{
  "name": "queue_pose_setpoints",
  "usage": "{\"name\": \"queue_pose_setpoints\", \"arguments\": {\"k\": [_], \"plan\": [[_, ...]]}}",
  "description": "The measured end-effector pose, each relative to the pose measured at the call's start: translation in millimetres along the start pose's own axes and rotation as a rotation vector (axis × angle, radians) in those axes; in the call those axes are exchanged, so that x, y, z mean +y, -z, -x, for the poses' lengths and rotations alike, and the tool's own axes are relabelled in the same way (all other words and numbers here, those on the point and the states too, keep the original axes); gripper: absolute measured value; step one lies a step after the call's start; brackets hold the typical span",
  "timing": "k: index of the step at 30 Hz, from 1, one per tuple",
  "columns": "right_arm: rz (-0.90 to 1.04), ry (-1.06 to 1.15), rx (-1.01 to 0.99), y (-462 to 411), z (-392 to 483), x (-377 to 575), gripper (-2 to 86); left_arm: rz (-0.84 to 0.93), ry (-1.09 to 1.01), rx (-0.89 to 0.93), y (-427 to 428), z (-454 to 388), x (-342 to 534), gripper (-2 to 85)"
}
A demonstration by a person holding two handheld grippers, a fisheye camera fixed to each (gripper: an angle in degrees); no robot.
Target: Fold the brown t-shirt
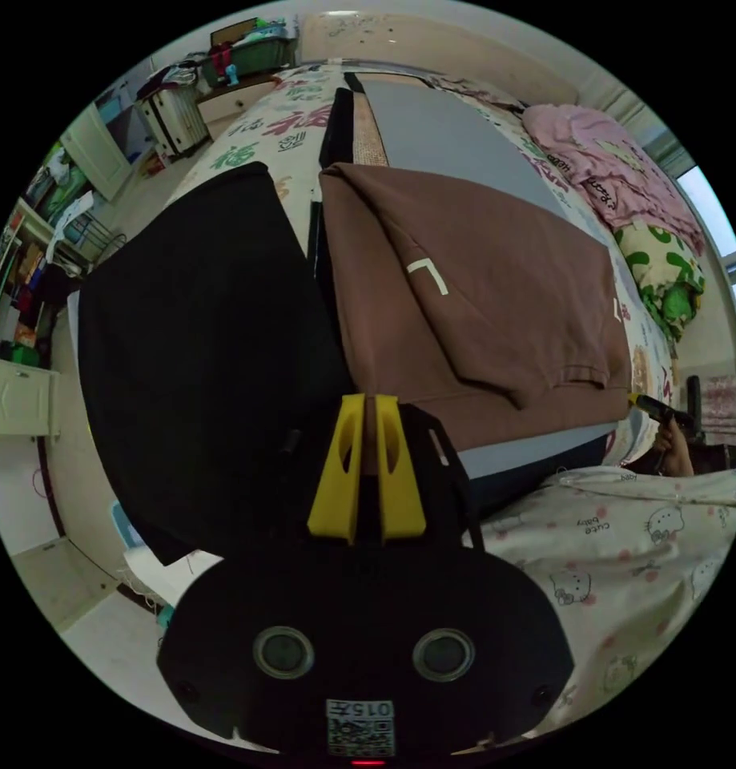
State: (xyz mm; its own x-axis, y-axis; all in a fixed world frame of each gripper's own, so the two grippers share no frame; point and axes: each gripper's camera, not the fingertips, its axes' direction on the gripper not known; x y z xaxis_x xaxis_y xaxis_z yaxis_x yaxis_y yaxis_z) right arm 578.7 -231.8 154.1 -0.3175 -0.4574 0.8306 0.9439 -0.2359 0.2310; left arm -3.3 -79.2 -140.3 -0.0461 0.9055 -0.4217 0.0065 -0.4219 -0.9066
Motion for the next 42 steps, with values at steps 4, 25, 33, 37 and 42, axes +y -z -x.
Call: {"name": "queue_pose_setpoints", "arguments": {"k": [4,25,33,37,42], "plan": [[-0.003,-0.01,0.045,-8.0,-7.2,64.7,1.3,0.008,-0.05,-0.027,29.8,-6.3,3.9,0.3],[0.189,1.005,0.499,-266.7,129.3,319.7,10.8,-0.021,-0.978,0.167,53.6,-158.8,-66.4,12.0],[0.261,1.104,0.706,-356.3,92.8,385.2,8.0,0.057,-1.029,0.058,-4.3,-161.1,-88.3,10.9],[0.293,1.083,0.733,-374.8,65.8,406.5,1.3,0.077,-1.055,0.077,-14.1,-154.1,-85.8,6.3],[0.259,0.953,0.512,-324.4,30.4,382.6,-0.4,0.019,-0.934,0.267,7.3,-100.8,-112.4,-0.2]]}}
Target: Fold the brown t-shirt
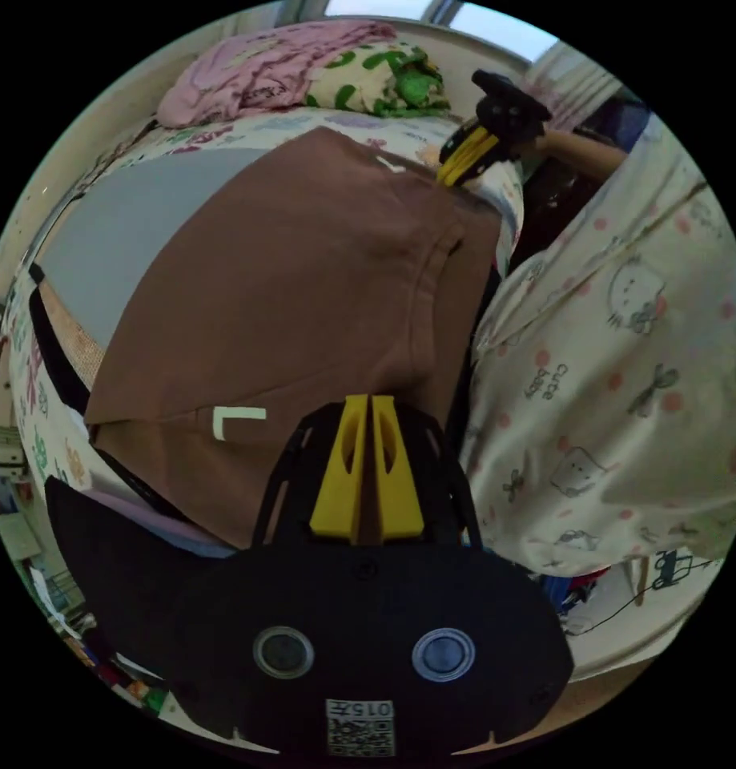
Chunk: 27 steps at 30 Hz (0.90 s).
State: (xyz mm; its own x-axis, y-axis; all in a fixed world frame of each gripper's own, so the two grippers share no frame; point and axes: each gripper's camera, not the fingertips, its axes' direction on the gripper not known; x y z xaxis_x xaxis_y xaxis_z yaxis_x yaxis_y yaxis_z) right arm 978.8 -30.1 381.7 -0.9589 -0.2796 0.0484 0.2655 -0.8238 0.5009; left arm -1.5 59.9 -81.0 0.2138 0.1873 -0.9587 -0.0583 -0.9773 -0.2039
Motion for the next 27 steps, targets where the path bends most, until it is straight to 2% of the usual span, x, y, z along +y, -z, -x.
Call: {"name": "queue_pose_setpoints", "arguments": {"k": [4,6,7,8,9,11,12,13,16,21,23,27], "plan": [[-0.272,-0.122,0.044,87.6,-109.8,-10.6,-0.5,-0.264,0.118,-0.012,82.3,79.7,2.4,-0.3],[-0.451,-0.302,0.11,143.3,-178.3,-41.9,0.0,-0.581,0.317,-0.119,147.3,153.4,-10.4,0.3],[-0.594,-0.464,0.125,178.7,-221.5,-57.0,0.5,-0.669,0.378,-0.158,160.7,169.0,-13.4,0.7],[-0.742,-0.603,0.099,206.4,-255.3,-60.6,1.7,-0.841,0.484,-0.238,181.5,192.4,-15.7,1.5],[-0.798,-0.65,0.074,216.3,-267.9,-60.2,2.3,-0.969,0.611,-0.294,193.8,208.4,-13.5,4.6],[-0.89,-0.624,-0.016,230.9,-286.0,-56.1,5.6,-1.08,0.755,-0.289,200.8,216.9,-4.5,7.6],[-0.89,-0.596,-0.034,227.0,-283.8,-54.2,5.9,-1.102,0.728,-0.256,197.4,211.7,0.0,8.3],[-0.86,-0.53,-0.063,208.8,-274.1,-49.6,6.6,-1.092,0.696,-0.242,192.7,207.0,1.6,8.4],[-0.678,-0.44,-0.135,115.1,-238.5,-23.2,8.5,-0.913,0.518,-0.187,139.3,173.0,16.7,8.3],[-0.406,-0.489,-0.356,-48.6,-175.6,61.5,10.6,-0.502,0.461,-0.064,4.6,96.6,74.7,8.1],[-0.328,-0.582,-0.421,-93.3,-150.8,103.4,11.3,-0.439,0.445,-0.031,-22.7,63.3,89.3,8.3],[-0.327,-0.656,-0.494,-123.7,-137.7,137.0,10.9,-0.406,0.333,0.039,-52.4,0.4,95.3,9.1]]}}
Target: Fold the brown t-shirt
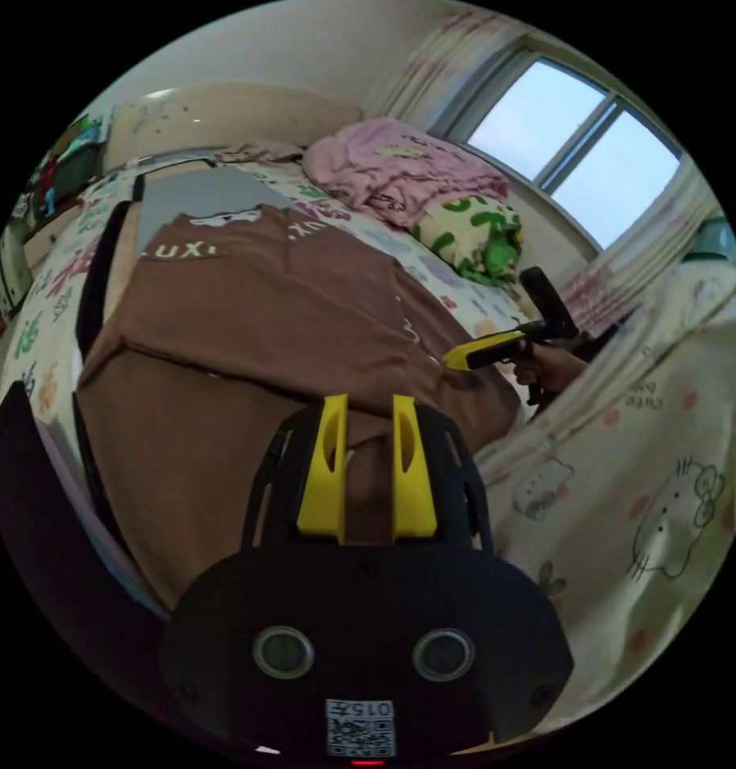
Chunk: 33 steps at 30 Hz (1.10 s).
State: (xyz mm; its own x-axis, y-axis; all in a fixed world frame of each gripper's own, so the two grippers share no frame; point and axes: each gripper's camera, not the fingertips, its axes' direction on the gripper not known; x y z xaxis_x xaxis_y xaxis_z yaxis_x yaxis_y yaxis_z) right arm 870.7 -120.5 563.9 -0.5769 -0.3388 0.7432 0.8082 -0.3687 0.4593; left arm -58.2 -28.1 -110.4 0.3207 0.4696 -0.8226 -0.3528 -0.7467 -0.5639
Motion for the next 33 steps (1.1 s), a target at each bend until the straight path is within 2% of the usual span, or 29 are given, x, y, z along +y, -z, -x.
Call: {"name": "queue_pose_setpoints", "arguments": {"k": [3,6,8,12,15,17,19,22,26,28,30,33], "plan": [[0.004,0.029,-0.02,-8.0,-4.1,-9.2,10.2,0.028,-0.093,0.02,-18.5,-28.2,4.1,11.3],[0.064,0.07,-0.074,-19.5,-8.0,-33.3,5.6,0.031,-0.167,0.025,-32.4,-52.2,7.2,13.3],[0.026,0.133,-0.127,-10.8,2.8,-46.9,2.4,0.02,-0.19,-0.001,-36.7,-63.8,10.6,13.7],[-0.068,0.208,-0.267,2.0,35.6,-77.0,1.6,-0.039,-0.137,-0.1,-35.6,-79.4,25.6,17.3],[-0.095,0.37,-0.346,-8.4,93.8,-109.3,2.2,-0.147,-0.067,-0.142,-19.3,-81.3,47.9,14.6],[-0.107,0.508,-0.281,-23.8,135.9,-123.9,4.6,-0.203,0.005,-0.171,-3.0,-73.1,64.4,5.7],[-0.1,0.638,-0.155,-42.8,160.4,-123.9,7.3,-0.231,0.116,-0.226,14.8,-55.9,83.7,1.7],[0.011,0.776,0.097,-110.2,177.6,-129.2,10.4,-0.27,0.281,-0.297,46.2,-24.4,125.4,0.4],[0.215,0.785,0.346,-212.4,154.5,-176.1,11.1,-0.309,0.388,-0.33,77.2,-1.3,173.1,-0.1],[0.165,0.81,0.417,-222.3,148.6,-200.0,8.6,-0.326,0.396,-0.341,89.6,1.6,184.4,-0.2],[0.21,0.759,0.377,-223.6,138.6,-242.7,5.2,-0.36,0.384,-0.375,116.0,5.6,194.9,-0.1],[0.145,0.601,0.165,-168.8,95.9,-333.4,3.1,-0.448,0.416,-0.499,169.0,22.1,213.2,0.1]]}}
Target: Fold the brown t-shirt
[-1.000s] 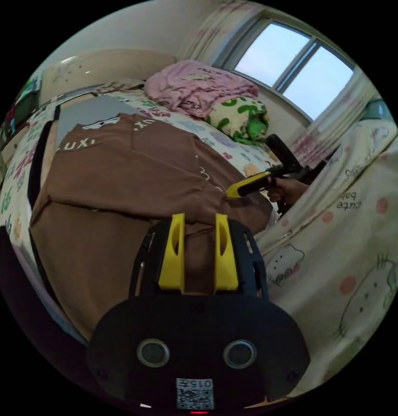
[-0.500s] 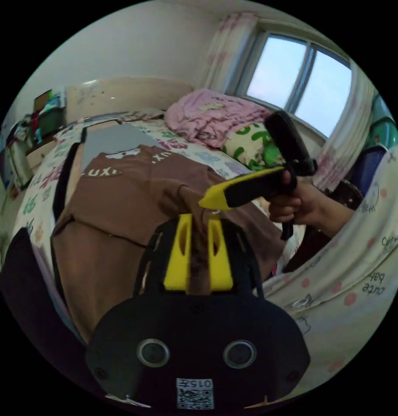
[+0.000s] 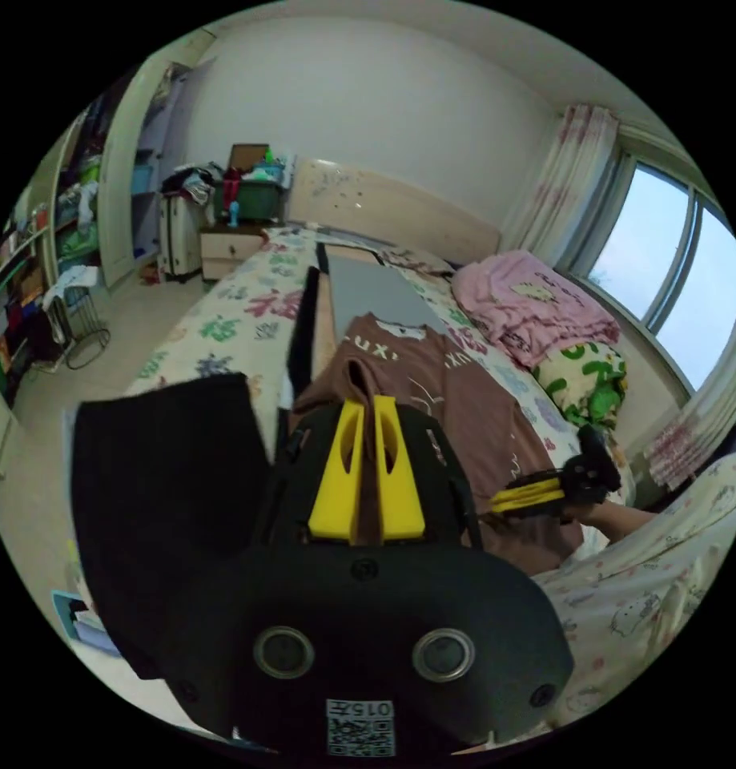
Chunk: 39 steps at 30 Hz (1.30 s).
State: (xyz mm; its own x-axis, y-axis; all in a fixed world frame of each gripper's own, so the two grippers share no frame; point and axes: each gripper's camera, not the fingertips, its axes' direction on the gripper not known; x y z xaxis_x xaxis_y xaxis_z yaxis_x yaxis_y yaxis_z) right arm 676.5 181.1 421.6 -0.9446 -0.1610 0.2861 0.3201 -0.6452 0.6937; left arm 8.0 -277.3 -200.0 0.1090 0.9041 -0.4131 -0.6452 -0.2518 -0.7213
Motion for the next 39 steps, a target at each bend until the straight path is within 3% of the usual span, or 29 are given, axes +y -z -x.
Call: {"name": "queue_pose_setpoints", "arguments": {"k": [3,5,8,11,16,21,26,29,31,33,39], "plan": [[-0.246,-0.239,0.052,121.5,-139.6,-7.0,2.5,-0.109,0.071,-0.167,38.4,57.5,-24.2,0.8],[-0.48,-0.55,0.277,249.5,-262.9,19.7,3.0,-0.172,0.129,-0.305,55.9,93.4,-37.4,2.0],[-0.743,-0.886,0.575,379.8,-351.2,63.7,5.2,-0.196,0.27,-0.521,75.7,145.5,-44.0,10.5],[-0.81,-0.932,0.622,435.5,-377.7,66.2,11.3,-0.25,0.33,-0.526,105.7,161.3,-24.2,13.4],[-0.675,-0.851,0.598,373.4,-380.1,22.7,12.8,-0.197,0.185,-0.36,117.2,125.6,36.5,11.6],[-0.407,-0.909,0.296,211.5,-398.6,-15.9,12.6,0.121,0.115,-0.078,80.1,71.9,130.3,10.9],[-0.27,-0.948,0.052,84.8,-384.6,-76.5,13.6,0.369,0.119,-0.045,55.0,29.7,211.1,12.6],[-0.215,-0.929,-0.009,54.8,-390.6,-130.0,13.4,0.411,0.236,-0.069,38.3,45.0,234.1,13.3],[-0.183,-0.908,-0.034,47.0,-396.1,-166.8,12.7,0.428,0.295,0.004,22.6,58.6,233.5,12.2],[-0.151,-0.879,-0.059,46.8,-402.3,-204.3,10.9,0.49,0.321,0.151,-1.8,70.3,227.9,5.3],[-0.011,-0.844,0.066,62.3,-392.4,-310.3,0.9,0.552,0.232,0.089,2.4,79.4,198.7,1.6]]}}
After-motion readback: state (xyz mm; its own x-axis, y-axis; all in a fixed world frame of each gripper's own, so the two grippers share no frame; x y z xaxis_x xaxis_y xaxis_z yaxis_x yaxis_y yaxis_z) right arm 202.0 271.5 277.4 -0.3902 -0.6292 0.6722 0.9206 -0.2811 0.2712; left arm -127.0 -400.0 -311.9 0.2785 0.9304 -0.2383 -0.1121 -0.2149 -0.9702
